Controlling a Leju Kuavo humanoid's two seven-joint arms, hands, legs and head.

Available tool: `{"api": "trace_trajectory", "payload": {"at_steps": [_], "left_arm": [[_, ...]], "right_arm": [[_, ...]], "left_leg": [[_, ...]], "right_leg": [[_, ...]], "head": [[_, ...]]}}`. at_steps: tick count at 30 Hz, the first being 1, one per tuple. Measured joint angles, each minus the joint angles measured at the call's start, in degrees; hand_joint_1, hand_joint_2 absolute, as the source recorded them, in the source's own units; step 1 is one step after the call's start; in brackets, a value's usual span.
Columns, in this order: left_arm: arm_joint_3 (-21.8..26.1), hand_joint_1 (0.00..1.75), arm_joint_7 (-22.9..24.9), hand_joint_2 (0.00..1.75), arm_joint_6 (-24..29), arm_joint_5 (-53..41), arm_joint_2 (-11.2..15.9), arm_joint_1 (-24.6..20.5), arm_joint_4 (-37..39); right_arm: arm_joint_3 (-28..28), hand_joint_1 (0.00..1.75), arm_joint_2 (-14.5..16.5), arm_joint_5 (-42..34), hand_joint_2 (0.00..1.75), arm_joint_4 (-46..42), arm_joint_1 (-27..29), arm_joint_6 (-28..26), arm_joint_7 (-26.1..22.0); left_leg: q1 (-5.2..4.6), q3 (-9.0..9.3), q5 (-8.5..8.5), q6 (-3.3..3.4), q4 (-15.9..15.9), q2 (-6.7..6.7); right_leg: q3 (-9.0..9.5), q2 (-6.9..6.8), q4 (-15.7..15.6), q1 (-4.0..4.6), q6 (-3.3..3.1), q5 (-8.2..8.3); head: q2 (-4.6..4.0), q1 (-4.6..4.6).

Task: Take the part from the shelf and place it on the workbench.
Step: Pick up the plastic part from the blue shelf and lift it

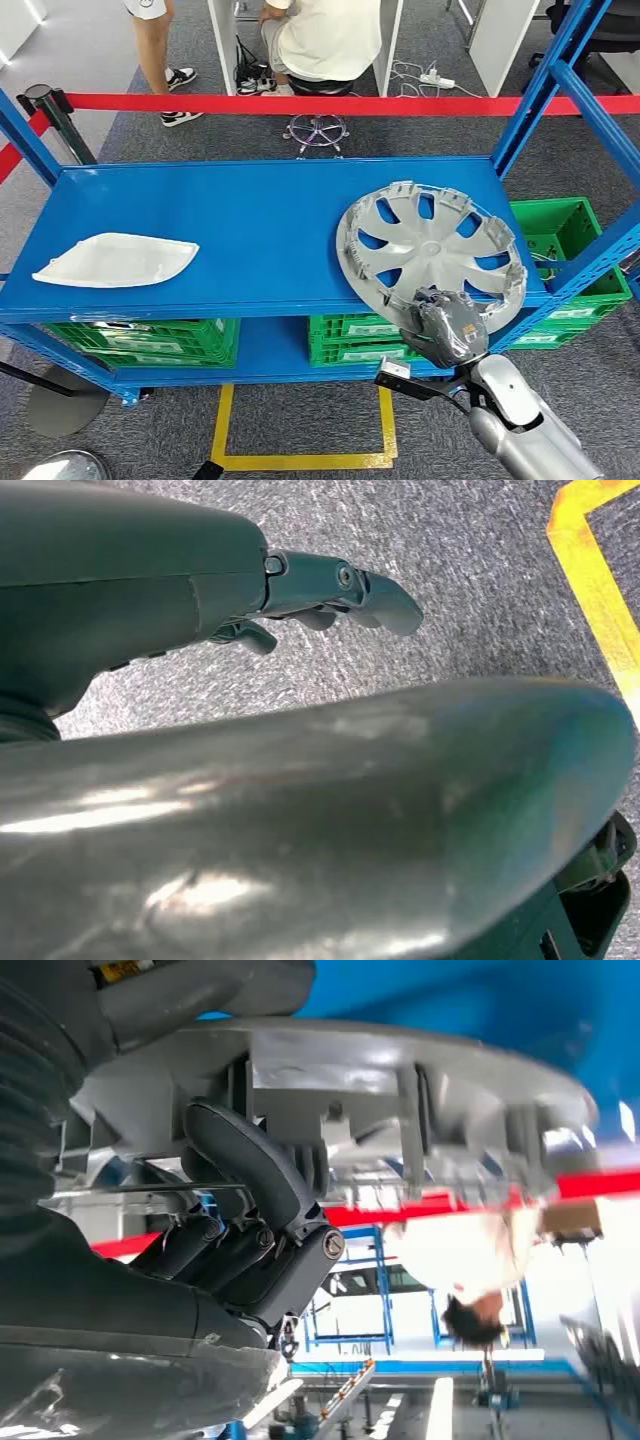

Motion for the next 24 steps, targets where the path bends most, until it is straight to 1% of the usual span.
{"api": "trace_trajectory", "payload": {"at_steps": [2,7,12,18,24], "left_arm": [[0.02,0.0,0.0,0.0,0.05,-0.06,-0.04,0.01,0.0],[0.34,0.0,-0.28,0.0,0.45,-0.42,-0.18,0.01,0.0],[0.66,0.0,-0.66,0.0,0.78,-0.48,-0.26,0.02,0.0],[0.99,0.0,-0.75,0.0,0.9,-0.49,-0.37,0.03,0.0],[1.34,0.0,-0.76,0.0,1.39,-0.52,-0.64,0.04,0.0]], "right_arm": [[-0.59,1.75,0.37,-1.66,1.75,-0.83,0.56,-0.32,-1.18],[-3.62,1.75,2.56,-10.08,1.75,-4.88,2.89,-0.71,-5.83],[-6.28,1.75,4.4,-14.9,1.75,-7.84,4.53,-0.54,-8.0],[-8.6,1.75,6.24,-18.06,1.75,-10.12,6.08,-0.57,-10.24],[-11.68,1.75,9.22,-25.11,1.75,-13.67,7.95,-0.83,-13.92]], "left_leg": [[0.0,0.0,0.0,0.0,0.0,0.0],[0.01,0.0,-0.01,-0.01,-0.01,0.0],[0.01,0.0,-0.01,-0.01,-0.01,0.0],[0.01,0.0,-0.02,-0.02,-0.01,0.01],[0.03,0.0,-0.05,-0.06,-0.01,0.02]], "right_leg": [[0.0,0.0,0.0,0.0,0.01,-0.01],[-0.02,0.01,0.0,0.0,0.02,-0.02],[-0.04,0.02,0.0,0.01,-0.02,-0.07],[-0.03,0.03,0.0,0.01,-0.02,-0.07],[-0.04,0.07,0.0,0.02,-0.03,-0.08]], "head": [[0.0,-0.01],[0.0,-0.01],[0.0,0.01],[0.0,0.01],[0.0,0.0]]}}
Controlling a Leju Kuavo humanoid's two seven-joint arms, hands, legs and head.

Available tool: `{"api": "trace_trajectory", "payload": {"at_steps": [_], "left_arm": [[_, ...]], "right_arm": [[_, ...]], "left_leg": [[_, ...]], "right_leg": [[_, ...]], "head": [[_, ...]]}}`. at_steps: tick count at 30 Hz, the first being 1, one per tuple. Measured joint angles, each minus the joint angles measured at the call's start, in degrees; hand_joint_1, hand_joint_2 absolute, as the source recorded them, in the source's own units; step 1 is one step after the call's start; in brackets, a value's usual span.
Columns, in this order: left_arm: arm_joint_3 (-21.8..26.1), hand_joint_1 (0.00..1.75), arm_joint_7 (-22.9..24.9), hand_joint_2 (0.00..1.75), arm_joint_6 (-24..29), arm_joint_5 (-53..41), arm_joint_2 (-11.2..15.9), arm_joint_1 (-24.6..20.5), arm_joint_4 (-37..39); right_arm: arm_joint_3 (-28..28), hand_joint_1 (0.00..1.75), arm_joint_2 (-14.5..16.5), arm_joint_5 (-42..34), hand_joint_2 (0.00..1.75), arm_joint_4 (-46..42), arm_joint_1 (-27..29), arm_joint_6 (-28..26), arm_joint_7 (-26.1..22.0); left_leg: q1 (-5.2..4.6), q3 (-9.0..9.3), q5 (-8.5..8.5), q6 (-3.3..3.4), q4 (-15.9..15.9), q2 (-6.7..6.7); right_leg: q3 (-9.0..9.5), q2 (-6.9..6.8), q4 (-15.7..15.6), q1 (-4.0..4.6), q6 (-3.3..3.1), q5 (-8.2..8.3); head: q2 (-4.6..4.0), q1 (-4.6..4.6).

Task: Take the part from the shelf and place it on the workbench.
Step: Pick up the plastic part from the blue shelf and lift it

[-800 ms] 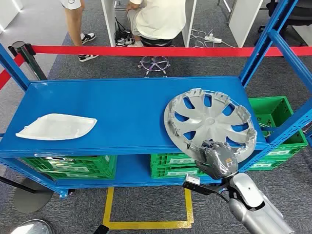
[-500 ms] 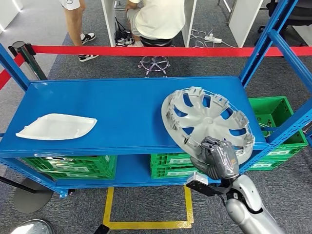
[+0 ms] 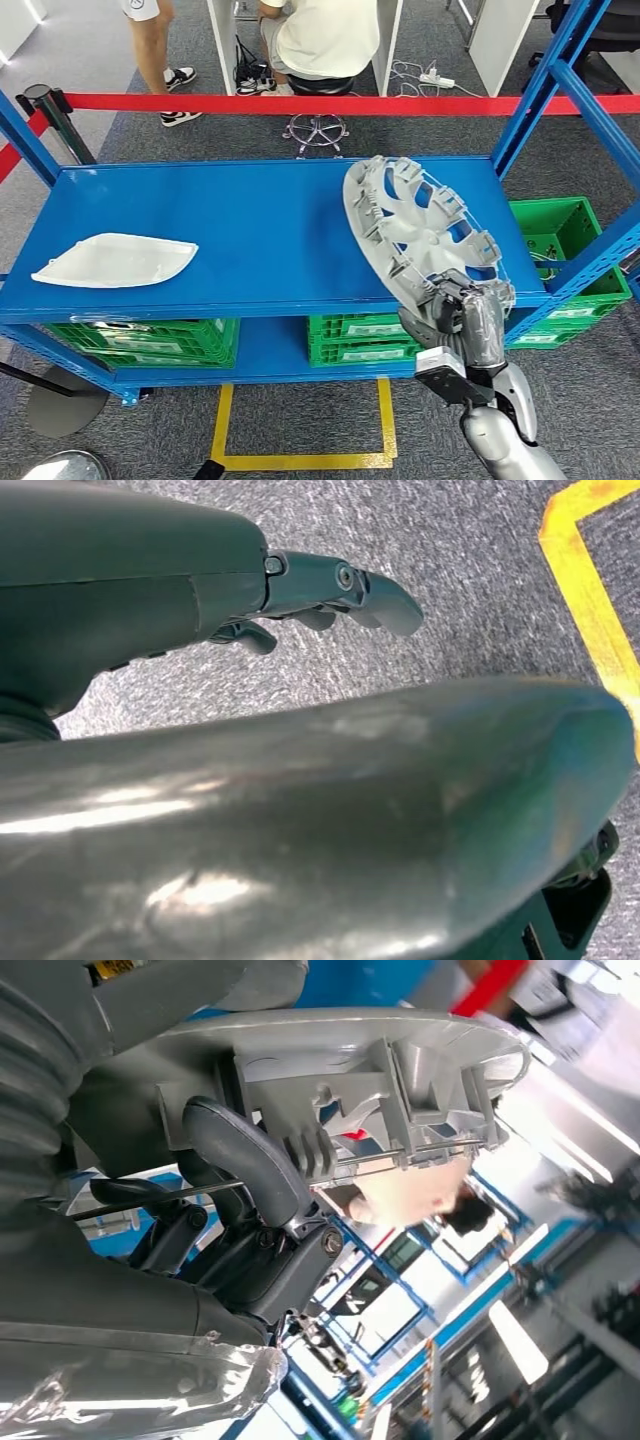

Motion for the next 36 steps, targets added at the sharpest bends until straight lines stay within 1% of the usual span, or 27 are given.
{"api": "trace_trajectory", "payload": {"at_steps": [4,9,12,17,22,24,26,28,30,32,36], "left_arm": [[0.18,0.0,-0.08,0.0,0.23,0.0,-0.09,0.0,0.0],[0.8,0.0,-0.43,0.0,0.79,-0.04,-0.26,0.06,0.0],[1.02,0.0,-0.45,0.0,0.94,-0.08,-0.35,0.1,0.0],[1.13,0.0,-0.97,0.0,1.12,-0.4,-0.43,0.1,0.0],[1.48,0.0,-2.01,0.0,1.15,-0.39,-0.5,0.12,0.0],[1.67,0.0,-4.01,0.87,0.78,-0.09,-0.53,0.16,0.0],[2.0,0.0,-7.41,1.75,0.61,0.16,-0.61,0.18,0.0],[2.3,0.0,-11.02,1.75,1.59,0.12,-0.78,0.23,0.0],[2.45,0.0,-13.39,1.75,2.83,0.05,-0.93,0.32,0.0],[2.54,0.0,-14.48,1.75,3.51,0.04,-1.01,0.36,0.0],[2.86,0.0,-14.97,1.75,3.94,0.05,-1.06,0.37,0.0]], "right_arm": [[-1.68,1.75,2.02,-3.85,1.75,-2.09,0.82,-0.28,-1.46],[-4.61,1.75,4.25,-13.82,1.75,-5.1,1.55,1.27,-3.46],[-5.99,1.75,4.96,-15.91,1.75,-6.26,1.88,2.38,-3.67],[-8.0,1.75,6.17,-22.55,1.75,-7.22,1.59,6.74,-4.17],[-9.6,1.75,7.29,-28.44,1.75,-7.75,0.86,10.21,-3.64],[-10.28,1.75,7.76,-34.12,1.75,-7.98,0.62,13.37,-2.82],[-11.32,1.75,8.34,-41.22,1.75,-8.1,0.18,17.04,-1.86],[-12.46,1.75,8.91,-46.65,1.75,-8.17,-0.05,20.04,-1.27],[-13.31,1.75,9.32,-49.18,1.75,-8.57,0.0,22.06,-1.17],[-13.88,1.75,9.57,-50.58,1.75,-9.4,0.06,23.57,-1.1],[-14.55,1.75,9.84,-52.07,1.75,-11.31,0.05,24.93,-0.92]], "left_leg": [[0.01,0.0,0.0,-0.01,-0.01,0.0],[0.02,0.01,-0.01,-0.02,-0.02,0.01],[0.01,0.0,-0.01,-0.02,-0.02,0.01],[0.02,0.01,-0.01,-0.02,-0.02,0.02],[0.02,0.01,-0.01,-0.02,-0.02,0.02],[0.02,0.01,-0.01,-0.02,-0.02,0.02],[0.02,0.01,-0.01,-0.02,-0.02,0.02],[0.02,0.0,0.0,-0.02,-0.02,0.01],[0.01,-0.01,0.0,-0.02,-0.02,0.0],[0.01,-0.02,-0.01,-0.02,-0.02,0.0],[0.01,-0.02,-0.02,-0.03,-0.02,0.01]], "right_leg": [[-0.03,0.0,0.0,0.01,-0.02,-0.02],[-0.07,0.02,0.0,0.02,-0.04,-0.03],[-0.06,0.02,0.0,0.02,-0.04,-0.03],[-0.01,0.03,0.0,0.02,-0.03,-0.01],[0.0,0.03,0.02,0.03,-0.03,-0.01],[0.0,0.04,0.02,0.03,-0.03,-0.01],[-0.01,0.03,0.03,0.03,-0.03,-0.02],[-0.01,0.0,0.03,0.03,-0.03,-0.02],[0.0,-0.03,0.03,0.03,-0.03,-0.02],[0.0,-0.03,0.03,0.03,-0.03,-0.02],[-0.01,0.0,0.03,0.03,-0.03,-0.02]], "head": [[0.0,-0.01],[0.0,0.0],[0.0,0.01],[0.0,-0.01],[0.0,0.0],[0.0,-0.01],[0.0,-0.01],[0.0,0.0],[0.0,0.0],[0.0,0.0],[0.0,-0.01]]}}
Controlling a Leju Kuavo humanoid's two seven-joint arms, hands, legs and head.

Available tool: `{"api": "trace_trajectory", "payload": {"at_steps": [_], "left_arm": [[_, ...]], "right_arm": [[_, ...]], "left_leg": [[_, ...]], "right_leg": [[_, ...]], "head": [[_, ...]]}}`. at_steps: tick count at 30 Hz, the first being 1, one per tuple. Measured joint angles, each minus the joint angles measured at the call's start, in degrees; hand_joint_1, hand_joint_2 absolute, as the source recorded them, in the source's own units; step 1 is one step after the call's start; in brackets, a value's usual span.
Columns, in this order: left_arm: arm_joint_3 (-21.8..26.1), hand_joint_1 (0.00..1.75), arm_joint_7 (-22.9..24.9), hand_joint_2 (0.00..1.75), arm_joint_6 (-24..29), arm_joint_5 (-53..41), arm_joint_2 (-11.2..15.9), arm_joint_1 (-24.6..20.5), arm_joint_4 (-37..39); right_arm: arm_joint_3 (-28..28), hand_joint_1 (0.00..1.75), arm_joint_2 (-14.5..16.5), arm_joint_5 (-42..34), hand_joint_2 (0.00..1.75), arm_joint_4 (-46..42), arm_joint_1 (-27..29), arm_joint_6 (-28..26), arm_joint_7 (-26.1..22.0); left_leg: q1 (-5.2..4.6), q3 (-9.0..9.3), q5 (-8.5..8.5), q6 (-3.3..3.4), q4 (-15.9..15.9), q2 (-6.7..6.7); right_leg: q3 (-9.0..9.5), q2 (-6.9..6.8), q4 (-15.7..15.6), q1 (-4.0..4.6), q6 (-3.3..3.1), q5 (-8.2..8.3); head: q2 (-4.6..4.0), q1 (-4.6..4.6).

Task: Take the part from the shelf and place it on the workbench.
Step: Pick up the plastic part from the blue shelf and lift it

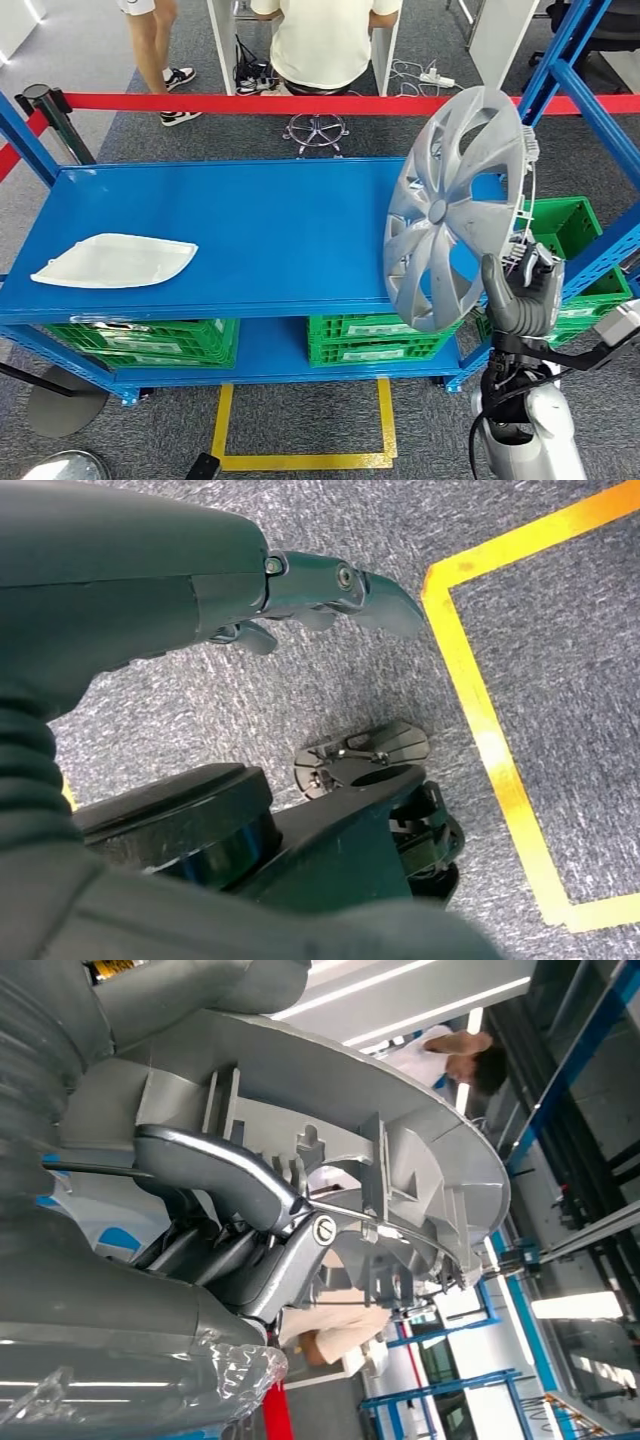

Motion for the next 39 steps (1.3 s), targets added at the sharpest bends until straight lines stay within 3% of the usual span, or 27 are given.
{"api": "trace_trajectory", "payload": {"at_steps": [11,23,39], "left_arm": [[0.71,0.0,-2.35,1.75,1.52,-0.01,-0.14,0.04,0.0],[1.15,0.0,-6.18,1.75,-0.22,0.02,-0.09,0.1,0.0],[3.22,0.0,1.36,1.75,-0.77,1.63,0.05,0.19,0.0]], "right_arm": [[-0.76,1.75,0.54,-1.34,1.75,-3.81,-0.02,0.78,-0.88],[-0.92,1.75,0.65,-0.98,1.75,-6.26,-0.9,2.54,-2.14],[-0.83,1.75,-0.08,0.91,1.75,-7.39,-0.04,10.04,-3.18]], "left_leg": [[0.0,0.0,-0.01,-0.01,-0.02,0.0],[0.0,0.0,-0.01,-0.01,-0.02,0.0],[-0.09,-0.03,-0.15,0.07,0.07,0.0]], "right_leg": [[-0.02,0.0,0.0,0.0,-0.01,-0.01],[-0.02,0.0,0.0,0.0,-0.02,-0.02],[-0.01,0.01,-0.08,-0.09,0.08,-0.01]], "head": [[0.0,0.0],[0.0,0.0],[0.0,0.0]]}}
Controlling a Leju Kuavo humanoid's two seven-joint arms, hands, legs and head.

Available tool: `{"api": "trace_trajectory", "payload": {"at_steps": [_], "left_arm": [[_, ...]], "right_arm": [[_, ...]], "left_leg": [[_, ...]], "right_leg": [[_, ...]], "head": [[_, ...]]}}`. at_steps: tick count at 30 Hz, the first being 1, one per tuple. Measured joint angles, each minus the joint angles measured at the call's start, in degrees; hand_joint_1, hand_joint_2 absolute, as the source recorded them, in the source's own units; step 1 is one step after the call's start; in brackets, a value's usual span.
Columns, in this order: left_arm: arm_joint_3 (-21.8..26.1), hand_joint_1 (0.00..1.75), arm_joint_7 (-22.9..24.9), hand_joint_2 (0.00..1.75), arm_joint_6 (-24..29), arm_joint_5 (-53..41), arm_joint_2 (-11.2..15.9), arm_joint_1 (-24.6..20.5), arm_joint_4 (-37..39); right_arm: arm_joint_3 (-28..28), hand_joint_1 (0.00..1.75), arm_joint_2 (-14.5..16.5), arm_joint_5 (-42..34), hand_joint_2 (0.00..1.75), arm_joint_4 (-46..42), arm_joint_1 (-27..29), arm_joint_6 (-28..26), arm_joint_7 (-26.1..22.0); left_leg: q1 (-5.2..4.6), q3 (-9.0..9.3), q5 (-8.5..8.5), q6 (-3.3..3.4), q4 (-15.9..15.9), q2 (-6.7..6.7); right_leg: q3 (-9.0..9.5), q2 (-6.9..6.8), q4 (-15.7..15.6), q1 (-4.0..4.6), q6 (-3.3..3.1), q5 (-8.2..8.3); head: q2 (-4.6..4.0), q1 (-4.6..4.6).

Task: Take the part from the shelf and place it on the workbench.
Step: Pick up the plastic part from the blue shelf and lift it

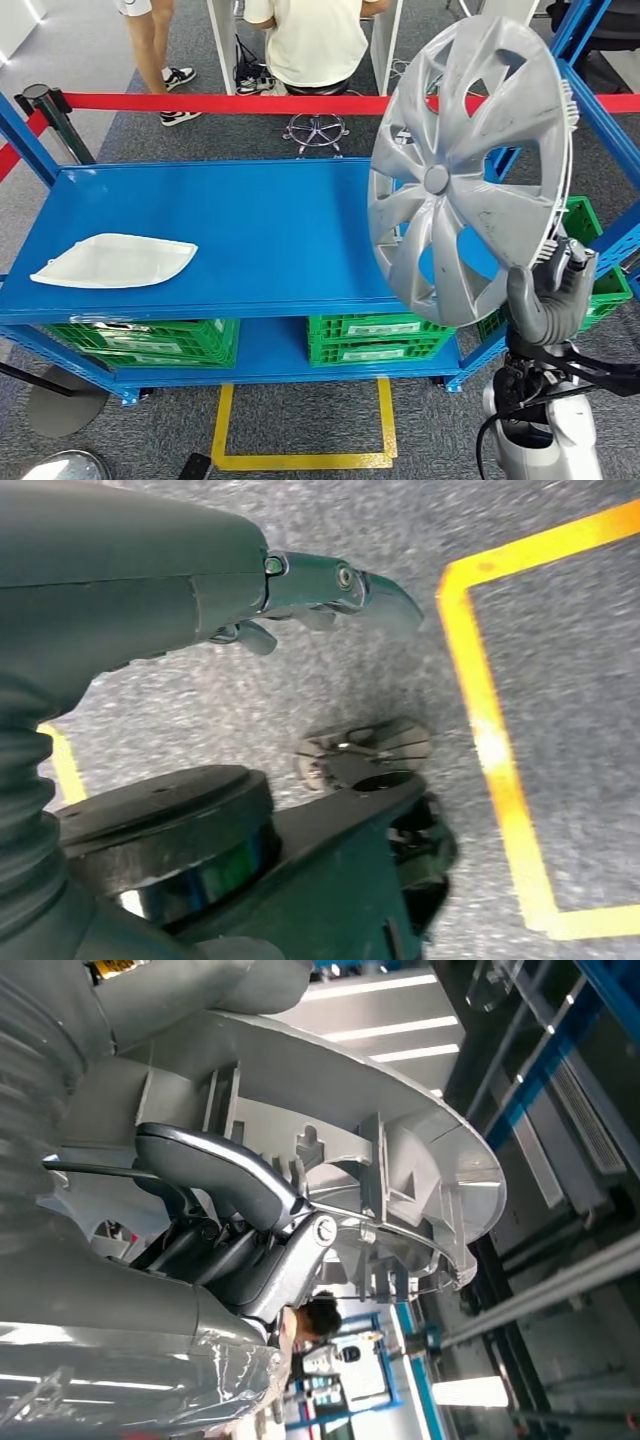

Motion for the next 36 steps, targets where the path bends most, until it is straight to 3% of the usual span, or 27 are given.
{"api": "trace_trajectory", "payload": {"at_steps": [5,7,9,11,12,13,14,15,17,19,22,24,26,27,28,29,30,32,33,34,36], "left_arm": [[0.03,0.0,4.38,1.75,0.6,-1.49,0.15,-0.02,0.0],[0.03,0.0,4.74,1.75,0.85,-1.66,0.24,-0.12,0.0],[0.03,0.0,4.88,1.75,0.98,-1.66,0.31,-0.26,0.0],[0.03,0.0,4.91,1.75,1.21,-1.66,0.41,-0.3,0.0],[0.03,0.0,4.84,1.75,1.41,-1.64,0.47,-0.31,0.0],[0.04,0.0,4.71,1.75,1.67,-1.63,0.54,-0.34,0.0],[0.05,0.0,4.56,1.75,1.89,-1.62,0.6,-0.42,0.0],[0.07,0.0,4.44,1.75,2.04,-1.6,0.66,-0.54,0.0],[0.12,0.0,4.33,1.75,2.15,-1.56,0.92,-0.86,0.0],[0.18,0.0,4.3,1.75,2.16,-1.54,1.19,-1.11,0.0],[0.24,0.0,4.28,1.75,2.58,-1.52,1.44,-1.12,0.0],[0.26,0.0,4.28,1.75,3.25,-1.69,1.55,-1.11,0.0],[0.26,0.0,4.36,1.75,3.55,-2.06,1.57,-1.07,0.0],[0.26,0.0,4.57,1.75,3.55,-2.27,1.58,-0.99,0.0],[0.25,0.0,4.91,1.75,3.53,-2.5,1.59,-0.89,0.0],[0.26,0.0,5.33,1.75,3.46,-2.69,1.6,-0.78,0.0],[0.26,0.0,5.74,1.75,3.34,-2.92,1.63,-0.71,0.0],[0.26,0.0,6.24,1.75,3.13,-3.33,1.75,-0.69,0.0],[0.25,0.0,6.38,1.75,3.08,-3.51,1.81,-0.72,0.0],[0.24,0.0,6.46,1.75,3.08,-3.63,1.86,-0.74,0.0],[0.22,0.0,6.52,1.75,3.1,-3.79,1.93,-0.6,0.0]], "right_arm": [[0.72,1.75,-1.35,8.05,1.75,-0.4,0.43,-0.3,-0.85],[0.99,1.75,-2.03,12.32,1.75,-0.58,0.59,-1.86,-1.82],[1.08,1.75,-2.7,14.04,1.75,-0.68,0.75,-2.68,-2.36],[1.12,1.75,-3.14,14.6,1.75,-0.69,0.87,-3.07,-2.6],[1.13,1.75,-3.28,14.8,1.75,-0.65,0.92,-3.18,-2.68],[1.18,1.75,-3.37,14.94,1.75,-0.57,0.91,-3.28,-2.76],[1.25,1.75,-3.45,14.99,1.75,-0.47,0.8,-3.35,-2.81],[1.34,1.75,-3.54,14.98,1.75,-0.36,0.59,-3.39,-2.83],[1.59,1.75,-3.64,14.89,1.75,-0.13,-0.05,-3.43,-2.86],[1.85,1.75,-3.67,14.8,1.75,0.03,-0.56,-3.44,-2.93],[2.07,1.75,-3.75,14.5,1.75,0.19,-0.81,-3.28,-2.84],[2.13,1.75,-3.81,13.95,1.75,0.25,-0.81,-3.08,-2.63],[2.14,1.75,-3.93,13.34,1.75,0.25,-0.43,-3.03,-2.57],[2.14,1.75,-4.02,13.05,1.75,0.25,-0.02,-3.03,-2.63],[2.14,1.75,-4.11,12.77,1.75,0.25,0.51,-3.04,-2.76],[2.14,1.75,-4.18,12.54,1.75,0.25,1.11,-3.06,-2.93],[2.14,1.75,-4.23,12.29,1.75,0.25,1.73,-3.08,-3.13],[2.14,1.75,-4.29,11.75,1.75,0.23,2.76,-3.08,-3.59],[2.14,1.75,-4.32,11.39,1.75,0.22,3.13,-3.0,-3.86],[2.14,1.75,-4.34,10.99,1.75,0.21,3.43,-2.86,-4.13],[2.14,1.75,-4.38,10.33,1.75,0.21,3.91,-2.46,-4.55]], "left_leg": [[-0.38,0.02,0.01,0.76,0.02,0.01],[-0.17,0.2,0.44,1.18,-0.57,0.09],[0.09,0.34,0.74,1.47,-1.04,0.17],[0.09,0.29,0.8,1.52,-1.04,0.21],[0.09,0.27,0.83,1.49,-1.03,0.24],[0.13,0.24,0.89,1.41,-1.01,0.25],[0.21,0.2,0.96,1.28,-0.96,0.24],[0.34,0.13,1.02,1.08,-0.85,0.22],[0.41,-0.2,1.17,0.34,-0.48,0.09],[0.25,-0.62,1.61,-0.52,-0.07,-0.08],[0.35,-1.32,1.58,-1.37,0.46,-0.09],[0.46,-2.87,-2.01,-1.88,4.2,0.08],[0.47,-5.25,-7.07,-2.2,11.56,0.14],[0.48,-5.97,-8.61,-2.21,14.64,0.14],[0.47,-5.92,-9.12,-2.13,16.17,0.14],[0.45,-4.85,-8.58,-1.94,15.6,0.14],[0.4,-2.74,-7.36,-1.65,13.01,0.14],[0.17,2.67,-5.39,-0.98,5.2,0.14],[0.04,4.56,-5.04,-0.76,2.17,0.12],[-0.09,5.52,-5.06,-0.63,0.41,0.1],[-0.17,5.38,-4.7,-0.37,-0.47,0.13]], "right_leg": [[0.11,0.01,-0.14,-0.43,0.8,0.2],[-0.38,0.01,0.66,-0.45,1.05,-0.62],[-2.45,-0.02,5.45,-0.43,1.2,-3.89],[-5.7,-0.05,13.36,-0.44,1.43,-7.67],[-6.76,-0.05,15.99,-0.48,1.55,-8.4],[-6.9,-0.07,16.62,-0.56,1.68,-8.0],[-5.9,-0.09,14.88,-0.71,1.82,-6.55],[-3.97,-0.13,11.31,-0.91,2.01,-4.53],[0.04,0.05,4.14,-1.12,2.19,-2.09],[1.23,0.37,1.74,-1.05,1.67,-1.78],[0.13,0.44,2.14,-0.99,0.17,-0.99],[-0.82,0.3,2.09,-1.07,-0.89,-0.2],[-1.96,0.16,2.12,-0.96,-1.46,0.6],[-2.53,0.1,2.13,-0.88,-1.55,0.98],[-3.08,0.05,2.15,-0.78,-1.59,1.38],[-3.62,0.03,2.16,-0.68,-1.56,1.76],[-4.1,0.04,2.16,-0.59,-1.48,2.14],[-4.84,0.05,2.18,-0.43,-1.1,2.82],[-5.07,0.03,2.16,-0.36,-0.8,3.19],[-5.23,0.0,2.11,-0.33,-0.46,3.55],[-5.39,0.0,1.76,-0.36,0.27,4.38]], "head": [[0.0,-0.03],[0.0,0.02],[0.0,0.28],[0.0,0.47],[0.0,0.46],[0.0,0.47],[0.0,0.47],[0.0,0.48],[0.0,0.52],[0.0,0.55],[0.0,0.52],[0.0,0.39],[0.0,0.28],[0.0,0.26],[0.0,0.27],[0.0,0.27],[0.0,0.28],[0.0,0.28],[0.0,0.31],[0.0,0.29],[0.0,0.28]]}}
